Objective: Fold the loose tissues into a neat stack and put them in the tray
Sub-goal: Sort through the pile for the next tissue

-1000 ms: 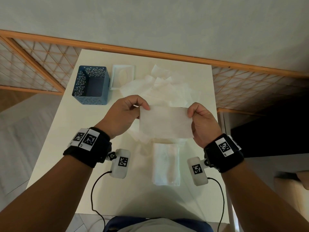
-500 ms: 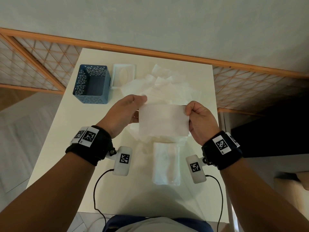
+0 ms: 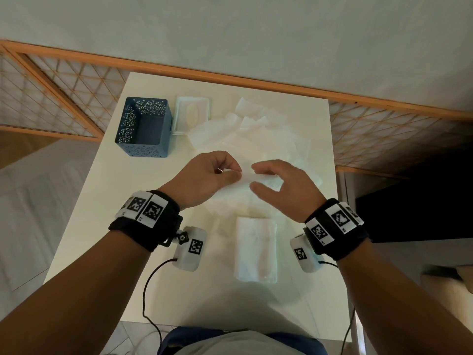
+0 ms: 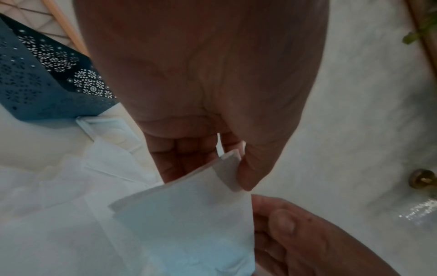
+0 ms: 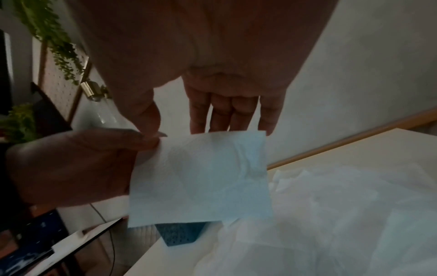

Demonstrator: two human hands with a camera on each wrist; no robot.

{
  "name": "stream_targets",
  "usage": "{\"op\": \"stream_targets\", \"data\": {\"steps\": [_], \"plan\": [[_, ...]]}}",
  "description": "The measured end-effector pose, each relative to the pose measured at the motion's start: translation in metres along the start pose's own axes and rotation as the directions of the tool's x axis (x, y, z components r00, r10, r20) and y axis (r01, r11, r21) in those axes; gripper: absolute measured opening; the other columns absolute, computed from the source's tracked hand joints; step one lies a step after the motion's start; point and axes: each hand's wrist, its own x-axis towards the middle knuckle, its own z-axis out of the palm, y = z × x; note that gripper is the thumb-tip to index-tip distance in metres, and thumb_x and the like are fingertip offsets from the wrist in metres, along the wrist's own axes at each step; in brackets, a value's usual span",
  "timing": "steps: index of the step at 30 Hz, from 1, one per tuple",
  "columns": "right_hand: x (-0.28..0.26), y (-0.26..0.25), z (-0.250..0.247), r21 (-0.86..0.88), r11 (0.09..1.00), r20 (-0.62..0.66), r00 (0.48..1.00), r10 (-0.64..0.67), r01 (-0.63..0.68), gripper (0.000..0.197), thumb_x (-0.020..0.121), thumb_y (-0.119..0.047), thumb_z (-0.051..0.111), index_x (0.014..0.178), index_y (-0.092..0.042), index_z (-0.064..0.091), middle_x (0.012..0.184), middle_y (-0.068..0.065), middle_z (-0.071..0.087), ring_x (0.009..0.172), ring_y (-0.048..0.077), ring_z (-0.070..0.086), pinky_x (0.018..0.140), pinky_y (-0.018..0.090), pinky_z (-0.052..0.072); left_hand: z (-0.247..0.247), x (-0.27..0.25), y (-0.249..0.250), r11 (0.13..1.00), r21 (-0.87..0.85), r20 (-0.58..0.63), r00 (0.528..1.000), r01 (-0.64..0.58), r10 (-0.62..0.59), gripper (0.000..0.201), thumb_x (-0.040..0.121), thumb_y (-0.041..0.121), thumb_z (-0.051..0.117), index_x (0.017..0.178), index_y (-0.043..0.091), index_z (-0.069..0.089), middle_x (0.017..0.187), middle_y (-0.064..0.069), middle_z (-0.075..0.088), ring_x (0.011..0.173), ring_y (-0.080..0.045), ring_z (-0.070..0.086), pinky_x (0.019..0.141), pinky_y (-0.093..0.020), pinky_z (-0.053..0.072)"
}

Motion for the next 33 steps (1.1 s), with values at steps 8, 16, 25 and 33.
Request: {"op": "stream_targets", "data": {"steps": [8,16,25,33], "plan": [[-0.003,0.009,0.013,-0.015,1.000,-0.087,0.996,-0.028,0.027,0.012,0.100,-0.023,0.068,0.109,-0.020,0.076,0.100,-0.009,0.074,0.096,0.006,0.064,0.086,0.024,0.050,0.005,0.004,-0.006,0.999,0.015,-0.107,0.993,-0.052,0.053,0.020,0.093,0.018,0.079,0.109,0.024,0.069,0.074,0.004,0.047,0.062,-0.006,0.042,0.065,-0.019,0.040],[-0.012,0.017,0.022,-0.037,0.996,-0.215,0.974,0.073,-0.083,0.012,0.100,-0.033,0.065,0.094,-0.029,0.075,0.085,-0.013,0.066,0.080,0.004,0.062,0.072,0.016,0.045,0.023,-0.007,-0.012,0.978,0.106,-0.390,0.913,0.178,-0.124,0.045,0.093,0.059,0.069,0.083,0.016,0.058,0.072,0.002,0.060,0.067,-0.017,0.057,0.066,-0.032,0.045],[-0.041,0.011,0.051,-0.237,0.972,-0.154,0.988,-0.030,-0.007,0.016,0.098,-0.036,0.067,0.108,-0.030,0.077,0.092,-0.014,0.057,0.070,0.003,0.057,0.067,0.020,0.051,0.063,-0.017,-0.010,0.929,-0.224,-0.092,0.943,0.294,-0.321,0.034,0.095,0.034,0.069,0.103,0.000,0.070,0.096,-0.008,0.079,0.086,-0.022,0.078,0.088,-0.047,0.064],[-0.057,0.025,0.042,0.355,0.870,-0.107,0.909,0.402,-0.343,0.041,0.100,-0.057,0.058,0.130,-0.030,0.064,0.122,-0.016,0.067,0.108,-0.001,0.065,0.082,0.010,0.050,0.062,-0.029,-0.016,0.890,-0.379,0.119,0.967,0.254,-0.225,0.025,0.094,0.015,0.059,0.113,0.010,0.076,0.111,-0.011,0.078,0.106,-0.029,0.074,0.099,-0.042,0.060]]}}
